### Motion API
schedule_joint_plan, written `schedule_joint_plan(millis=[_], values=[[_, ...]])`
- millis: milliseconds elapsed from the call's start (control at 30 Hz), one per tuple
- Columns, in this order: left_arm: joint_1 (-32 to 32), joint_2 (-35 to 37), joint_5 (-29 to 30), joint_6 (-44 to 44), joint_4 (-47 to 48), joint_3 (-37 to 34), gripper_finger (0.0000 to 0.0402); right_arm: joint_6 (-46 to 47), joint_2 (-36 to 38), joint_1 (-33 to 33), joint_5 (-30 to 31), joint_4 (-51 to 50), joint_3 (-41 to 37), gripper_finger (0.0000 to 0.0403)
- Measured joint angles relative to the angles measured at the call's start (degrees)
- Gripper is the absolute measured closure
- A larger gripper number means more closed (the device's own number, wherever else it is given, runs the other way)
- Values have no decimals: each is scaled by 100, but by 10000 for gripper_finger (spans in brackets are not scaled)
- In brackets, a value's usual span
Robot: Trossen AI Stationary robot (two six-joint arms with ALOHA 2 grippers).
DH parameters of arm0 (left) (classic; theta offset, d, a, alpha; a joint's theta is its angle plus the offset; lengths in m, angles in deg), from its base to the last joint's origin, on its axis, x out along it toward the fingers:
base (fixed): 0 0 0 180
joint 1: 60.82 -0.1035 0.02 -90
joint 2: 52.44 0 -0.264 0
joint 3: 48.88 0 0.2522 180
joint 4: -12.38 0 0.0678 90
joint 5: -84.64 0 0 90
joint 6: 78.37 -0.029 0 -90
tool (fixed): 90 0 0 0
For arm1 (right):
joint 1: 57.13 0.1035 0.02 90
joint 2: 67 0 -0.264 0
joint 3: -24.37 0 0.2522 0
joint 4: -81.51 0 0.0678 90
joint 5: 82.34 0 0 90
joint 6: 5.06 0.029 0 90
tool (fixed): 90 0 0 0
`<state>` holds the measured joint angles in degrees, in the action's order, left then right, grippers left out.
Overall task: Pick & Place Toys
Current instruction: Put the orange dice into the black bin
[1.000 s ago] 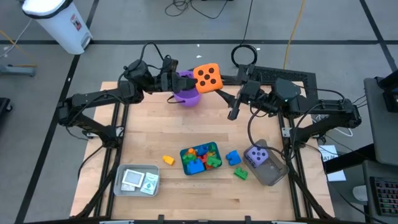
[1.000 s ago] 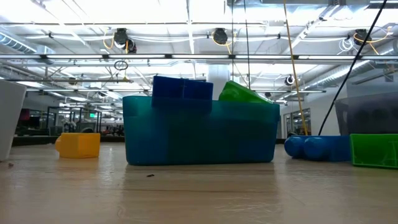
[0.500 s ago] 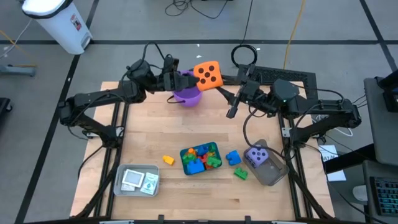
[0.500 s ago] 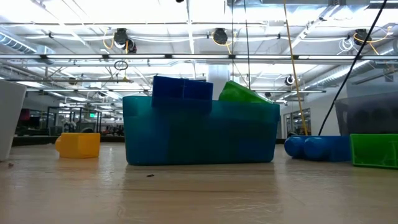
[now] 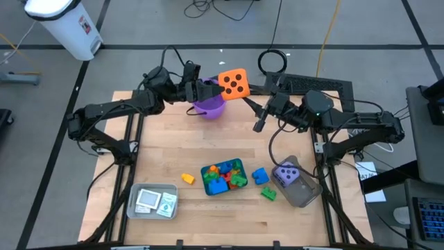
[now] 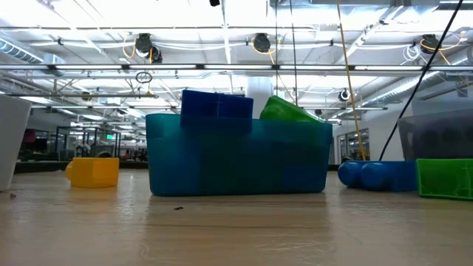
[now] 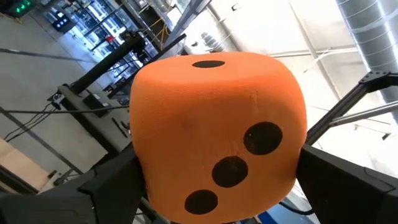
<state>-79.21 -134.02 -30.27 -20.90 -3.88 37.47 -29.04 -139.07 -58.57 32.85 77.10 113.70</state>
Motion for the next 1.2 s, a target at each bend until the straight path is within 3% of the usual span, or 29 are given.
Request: schedule_joint_plan(millis=[567,1200], values=[[2,16,197,245,-8,0,18,43,63,0,49,41,2,260],[9,31,125,-354,-20,4,2,-297,101,7,192,187,11,270]])
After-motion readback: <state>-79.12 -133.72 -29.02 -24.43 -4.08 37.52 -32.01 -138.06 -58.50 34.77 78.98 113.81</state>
